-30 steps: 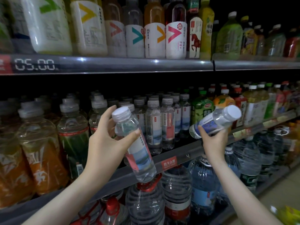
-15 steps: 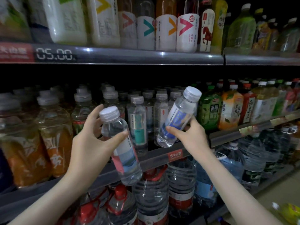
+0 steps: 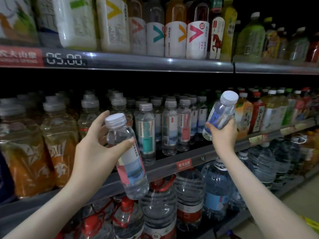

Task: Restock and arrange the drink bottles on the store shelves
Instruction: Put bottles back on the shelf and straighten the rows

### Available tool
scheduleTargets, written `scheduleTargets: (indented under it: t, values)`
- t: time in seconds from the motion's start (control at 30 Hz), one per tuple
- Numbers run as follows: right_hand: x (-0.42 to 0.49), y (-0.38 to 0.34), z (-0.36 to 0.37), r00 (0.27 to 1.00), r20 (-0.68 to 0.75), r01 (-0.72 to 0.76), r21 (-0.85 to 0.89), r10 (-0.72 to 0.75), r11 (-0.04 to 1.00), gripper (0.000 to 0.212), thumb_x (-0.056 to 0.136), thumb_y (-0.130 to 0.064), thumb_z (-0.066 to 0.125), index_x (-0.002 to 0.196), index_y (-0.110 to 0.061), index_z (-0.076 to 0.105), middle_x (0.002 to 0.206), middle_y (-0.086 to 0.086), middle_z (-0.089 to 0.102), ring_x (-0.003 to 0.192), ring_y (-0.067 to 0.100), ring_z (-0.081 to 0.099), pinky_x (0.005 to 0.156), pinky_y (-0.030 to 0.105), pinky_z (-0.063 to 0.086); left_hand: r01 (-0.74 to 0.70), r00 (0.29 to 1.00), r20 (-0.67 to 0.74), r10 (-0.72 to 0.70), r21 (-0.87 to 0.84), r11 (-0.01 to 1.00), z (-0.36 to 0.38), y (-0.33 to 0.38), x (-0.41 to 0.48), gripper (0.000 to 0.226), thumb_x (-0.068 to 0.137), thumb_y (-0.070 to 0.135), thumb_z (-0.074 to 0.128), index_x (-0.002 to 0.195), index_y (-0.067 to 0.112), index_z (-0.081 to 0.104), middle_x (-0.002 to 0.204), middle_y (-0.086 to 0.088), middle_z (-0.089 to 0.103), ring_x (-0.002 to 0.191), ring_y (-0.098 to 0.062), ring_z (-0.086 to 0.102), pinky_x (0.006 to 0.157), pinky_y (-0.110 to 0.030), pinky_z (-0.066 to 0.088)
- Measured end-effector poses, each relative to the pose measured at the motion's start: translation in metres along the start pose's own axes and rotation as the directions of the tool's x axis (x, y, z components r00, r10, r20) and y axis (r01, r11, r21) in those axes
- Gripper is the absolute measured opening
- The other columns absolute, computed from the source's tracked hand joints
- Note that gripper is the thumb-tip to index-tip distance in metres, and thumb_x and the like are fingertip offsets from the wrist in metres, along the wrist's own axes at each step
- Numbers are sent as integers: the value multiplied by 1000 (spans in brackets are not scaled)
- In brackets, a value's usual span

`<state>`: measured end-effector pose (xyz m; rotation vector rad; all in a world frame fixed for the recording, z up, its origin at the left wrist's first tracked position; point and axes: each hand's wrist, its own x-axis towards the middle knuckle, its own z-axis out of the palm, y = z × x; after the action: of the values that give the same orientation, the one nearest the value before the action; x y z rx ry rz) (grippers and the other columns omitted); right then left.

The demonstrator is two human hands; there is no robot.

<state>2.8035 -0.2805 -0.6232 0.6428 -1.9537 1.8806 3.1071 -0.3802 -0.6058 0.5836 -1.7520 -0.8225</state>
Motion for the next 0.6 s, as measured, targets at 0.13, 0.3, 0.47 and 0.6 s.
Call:
scheduleTargets:
  t: [0.13, 0.3, 0.47, 0.6]
  values:
    - [36, 27, 11, 989, 114, -82, -75, 90, 994, 51, 83, -17, 74, 124, -6, 45, 126, 12, 53, 107, 28, 56, 77, 29, 41, -16, 1000, 19, 16, -38, 999, 32, 7, 11, 85, 70, 29, 82, 143, 34, 38, 119, 17, 57, 100, 17, 52, 77, -9, 46]
    - [55, 57, 38, 945, 217, -191, -239, 245, 952, 56, 86, -18, 71, 132, -4, 42, 128, 18, 54, 110, 36, 56, 78, 38, 46, -22, 998, 59, 26, -71, 997, 58, 17, 32, 86, 73, 30, 81, 145, 31, 35, 128, 14, 56, 118, 0, 49, 85, -16, 47]
    - [71, 64, 31, 917, 251, -217, -338, 309, 916, 69, 85, -19, 72, 138, 1, 34, 136, 25, 49, 120, 40, 50, 90, 44, 44, -25, 995, 97, 30, -47, 999, 71, 19, 45, 86, 74, 27, 80, 146, 31, 33, 118, 15, 56, 110, 2, 51, 86, -20, 47]
    - [43, 48, 21, 938, 298, -104, -239, 175, 965, 101, 83, -35, 73, 153, -9, 5, 158, 13, 20, 143, 30, 25, 113, 45, 30, -22, 989, 144, 18, 26, 999, 84, 16, 46, 88, 74, 31, 81, 146, 31, 32, 133, 7, 55, 110, 4, 47, 89, -20, 45]
